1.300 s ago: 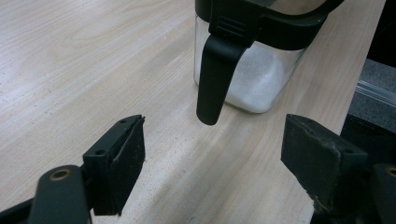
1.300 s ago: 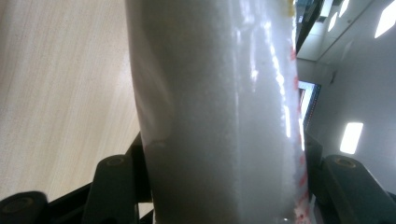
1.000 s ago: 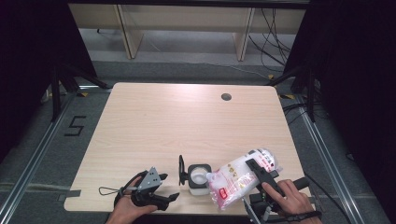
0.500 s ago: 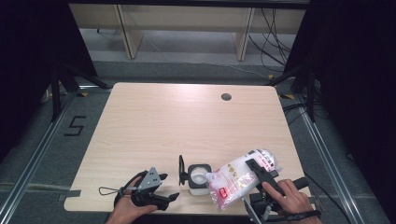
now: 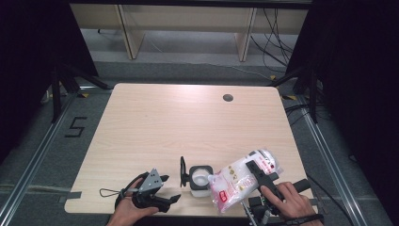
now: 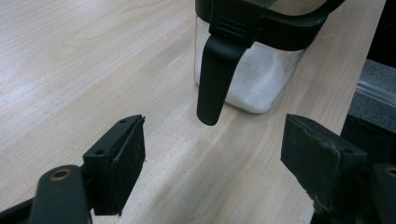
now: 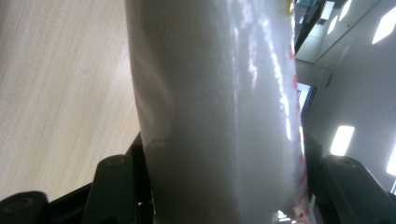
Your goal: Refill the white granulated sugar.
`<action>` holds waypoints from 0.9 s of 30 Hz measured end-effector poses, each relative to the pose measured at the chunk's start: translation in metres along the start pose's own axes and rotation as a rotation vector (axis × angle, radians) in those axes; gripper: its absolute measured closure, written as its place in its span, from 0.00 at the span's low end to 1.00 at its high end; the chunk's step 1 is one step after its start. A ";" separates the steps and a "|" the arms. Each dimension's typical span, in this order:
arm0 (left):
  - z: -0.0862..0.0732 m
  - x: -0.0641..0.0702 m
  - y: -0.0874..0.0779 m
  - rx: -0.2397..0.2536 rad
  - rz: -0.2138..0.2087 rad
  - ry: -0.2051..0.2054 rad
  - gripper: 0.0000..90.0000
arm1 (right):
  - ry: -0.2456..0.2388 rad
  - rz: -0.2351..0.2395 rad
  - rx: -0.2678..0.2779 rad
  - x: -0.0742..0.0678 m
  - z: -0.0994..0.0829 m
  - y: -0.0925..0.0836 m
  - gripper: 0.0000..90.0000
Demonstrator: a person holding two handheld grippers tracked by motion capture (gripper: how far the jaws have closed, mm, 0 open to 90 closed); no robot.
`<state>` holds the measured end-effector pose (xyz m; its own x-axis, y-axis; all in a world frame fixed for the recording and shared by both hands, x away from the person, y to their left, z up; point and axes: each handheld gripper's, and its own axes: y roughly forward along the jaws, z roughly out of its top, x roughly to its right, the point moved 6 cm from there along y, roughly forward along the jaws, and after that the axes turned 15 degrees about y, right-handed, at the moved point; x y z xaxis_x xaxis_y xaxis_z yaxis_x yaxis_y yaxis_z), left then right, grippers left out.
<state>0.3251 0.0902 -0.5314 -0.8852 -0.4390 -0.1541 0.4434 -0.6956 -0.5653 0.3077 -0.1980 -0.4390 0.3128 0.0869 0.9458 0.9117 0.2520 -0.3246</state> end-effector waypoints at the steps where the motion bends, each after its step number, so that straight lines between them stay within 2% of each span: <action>1: 0.000 0.000 0.000 0.001 0.000 -0.002 0.24 | -0.010 -0.001 0.010 0.001 0.001 0.001 0.50; 2: 0.000 0.000 0.000 0.001 0.000 0.000 0.24 | 0.000 0.004 0.000 0.000 0.000 0.000 0.50; 3: 0.000 -0.002 -0.001 -0.006 0.005 0.020 0.24 | -0.011 -0.002 0.009 0.002 0.001 0.000 0.50; 4: 0.000 -0.002 -0.001 -0.006 0.005 0.020 0.24 | -0.015 -0.002 0.009 0.002 0.001 0.000 0.50; 6: 0.000 -0.001 -0.001 -0.007 0.005 0.021 0.24 | 0.019 -0.014 0.001 0.000 -0.001 -0.001 0.50; 11: 0.000 -0.002 -0.001 -0.005 0.005 0.019 0.24 | -0.015 -0.015 0.018 0.004 0.002 -0.001 0.50; 17: 0.000 -0.001 -0.001 -0.006 0.005 0.020 0.24 | -0.015 0.000 0.011 0.002 0.001 0.000 0.50; 25: 0.000 -0.002 -0.001 -0.010 0.007 0.025 0.24 | -0.021 -0.012 0.013 0.002 0.002 0.000 0.50; 27: 0.001 0.000 -0.001 0.003 0.007 0.006 0.24 | -0.020 -0.013 0.018 0.002 0.002 0.000 0.50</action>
<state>0.3254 0.0905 -0.5305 -0.8830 -0.4400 -0.1631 0.4498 -0.6943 -0.5618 0.3081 -0.1962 -0.4366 0.2953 0.1026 0.9499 0.9106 0.2707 -0.3124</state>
